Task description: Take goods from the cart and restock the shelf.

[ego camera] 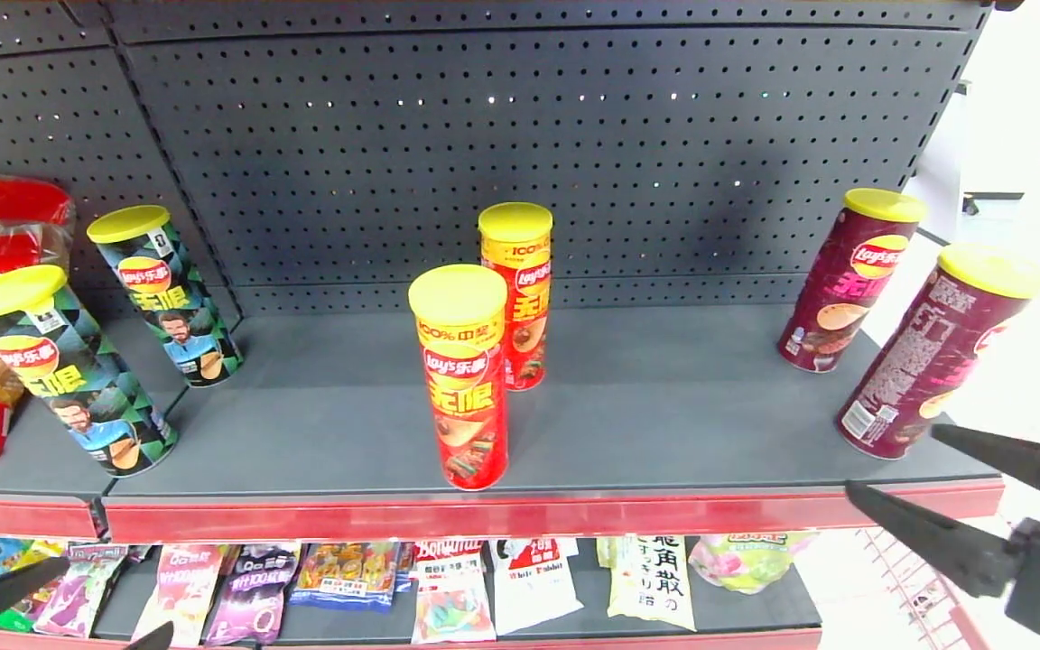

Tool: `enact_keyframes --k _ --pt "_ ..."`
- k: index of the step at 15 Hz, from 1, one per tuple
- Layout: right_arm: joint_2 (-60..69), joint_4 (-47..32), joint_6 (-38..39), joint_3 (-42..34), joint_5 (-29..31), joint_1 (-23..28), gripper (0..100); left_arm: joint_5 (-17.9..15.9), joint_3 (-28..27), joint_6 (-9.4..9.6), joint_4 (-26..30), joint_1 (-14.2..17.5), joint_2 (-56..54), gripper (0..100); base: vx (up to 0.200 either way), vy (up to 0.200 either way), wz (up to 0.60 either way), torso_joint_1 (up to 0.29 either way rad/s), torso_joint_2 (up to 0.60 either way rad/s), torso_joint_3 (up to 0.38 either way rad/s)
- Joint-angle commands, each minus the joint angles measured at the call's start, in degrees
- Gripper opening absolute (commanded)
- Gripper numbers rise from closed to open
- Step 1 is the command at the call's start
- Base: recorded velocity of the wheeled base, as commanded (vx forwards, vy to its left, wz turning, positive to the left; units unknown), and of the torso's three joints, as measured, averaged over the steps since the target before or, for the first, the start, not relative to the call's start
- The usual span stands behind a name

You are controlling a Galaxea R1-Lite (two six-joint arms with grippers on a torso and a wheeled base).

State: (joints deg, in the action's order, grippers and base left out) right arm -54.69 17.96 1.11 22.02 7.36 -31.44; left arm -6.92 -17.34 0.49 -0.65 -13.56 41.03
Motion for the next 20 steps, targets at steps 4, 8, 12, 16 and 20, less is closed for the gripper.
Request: enact_keyframes --k 4,8,12,16,20 --pt "27.88 -12.86 0.74 -9.27 3.80 14.30 100 -0.11 -7.71 -2.86 -8.85 -0.33 23.48 100 0.000 0.000 0.00 0.000 0.00 0.000" --pt "40.10 -24.28 1.18 -12.52 3.89 14.39 100 -0.46 -9.65 -3.48 -13.15 -4.20 32.44 100 0.000 0.000 0.00 0.000 0.00 0.000" --pt "44.05 -24.72 1.18 -14.81 4.15 14.65 100 -2.30 -13.51 -3.83 -13.15 -6.92 39.12 100 0.000 0.000 0.00 0.000 0.00 0.000" --pt "44.32 -24.72 1.18 -14.98 4.15 14.65 100 -1.95 -16.24 -3.21 -13.15 -6.92 44.66 100 0.000 0.000 0.00 0.000 0.00 0.000" --pt "46.34 -24.72 1.18 -16.74 4.24 14.65 100 -0.19 -18.08 -2.07 -14.12 -7.71 49.23 100 0.000 0.000 0.00 0.000 0.00 0.000"
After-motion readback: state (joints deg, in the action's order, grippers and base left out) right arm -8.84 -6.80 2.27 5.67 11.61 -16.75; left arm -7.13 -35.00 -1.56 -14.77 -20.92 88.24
